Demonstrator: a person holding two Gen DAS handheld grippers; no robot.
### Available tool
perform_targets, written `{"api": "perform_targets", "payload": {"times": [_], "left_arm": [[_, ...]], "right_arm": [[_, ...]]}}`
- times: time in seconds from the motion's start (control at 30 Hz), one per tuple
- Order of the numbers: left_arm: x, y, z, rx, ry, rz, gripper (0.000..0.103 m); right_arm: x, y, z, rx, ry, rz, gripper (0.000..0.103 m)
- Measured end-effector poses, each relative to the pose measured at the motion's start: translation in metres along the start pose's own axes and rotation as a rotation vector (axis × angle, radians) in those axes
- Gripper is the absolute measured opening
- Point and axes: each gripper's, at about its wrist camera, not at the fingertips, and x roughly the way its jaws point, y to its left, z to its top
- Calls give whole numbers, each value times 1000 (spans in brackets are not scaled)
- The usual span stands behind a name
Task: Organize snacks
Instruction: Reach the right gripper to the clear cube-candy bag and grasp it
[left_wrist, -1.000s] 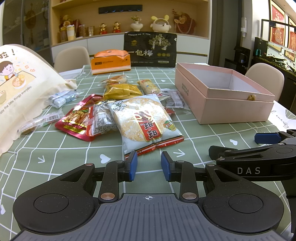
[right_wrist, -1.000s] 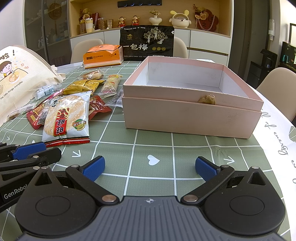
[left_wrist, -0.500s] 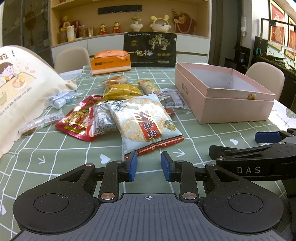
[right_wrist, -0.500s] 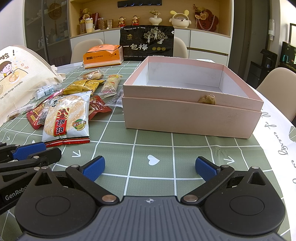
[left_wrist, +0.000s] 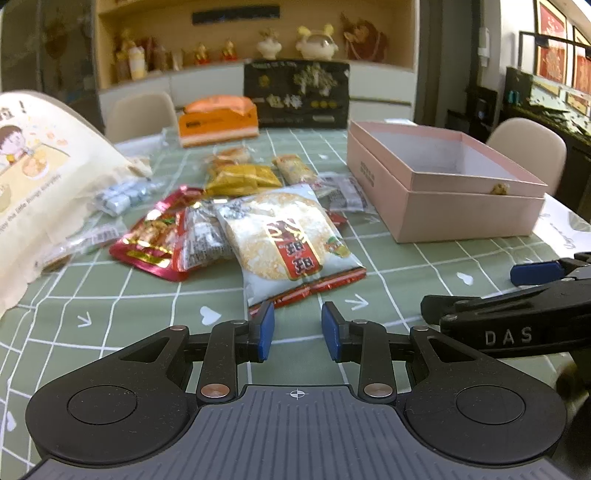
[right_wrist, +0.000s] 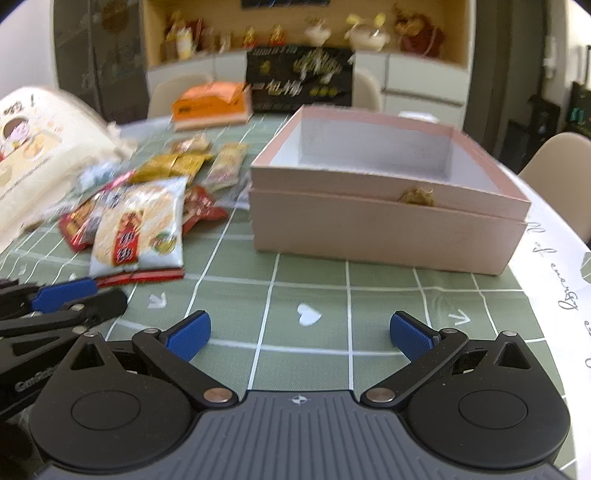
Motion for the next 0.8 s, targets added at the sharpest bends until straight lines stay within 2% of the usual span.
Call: {"api": "perform_targets", "payload": {"times": [0.2, 0.27, 0.3, 0.33, 0.37, 0.4, 0.5, 0.67, 0.8], "left_arm": [[-27, 38, 28, 19, 31, -171, 34], [-32, 60, 38, 8, 48, -224, 34], [-32, 72, 43, 4, 53, -243, 34], [-31, 86, 49, -2, 59, -266, 33], [-28, 98, 54, -5, 69, -283, 33], [-26, 107, 58, -5, 74, -278, 33], [-19, 139, 68, 1, 49, -186, 33], [10, 196, 86, -23, 65, -44, 33], [36, 218, 92, -5, 108, 16, 33]], "right_arm": [[-2, 8, 11, 81, 152, -87, 103], [5, 10, 23, 66, 228, -64, 103], [8, 11, 29, 52, 260, -34, 97], [9, 12, 37, 50, 270, 2, 89], [9, 12, 47, 68, 249, 22, 89], [8, 12, 53, 84, 223, 22, 89], [14, 13, 77, 149, 173, 25, 89], [48, 14, 103, 309, 216, 136, 91], [73, 37, 115, 260, 254, 210, 91]]}}
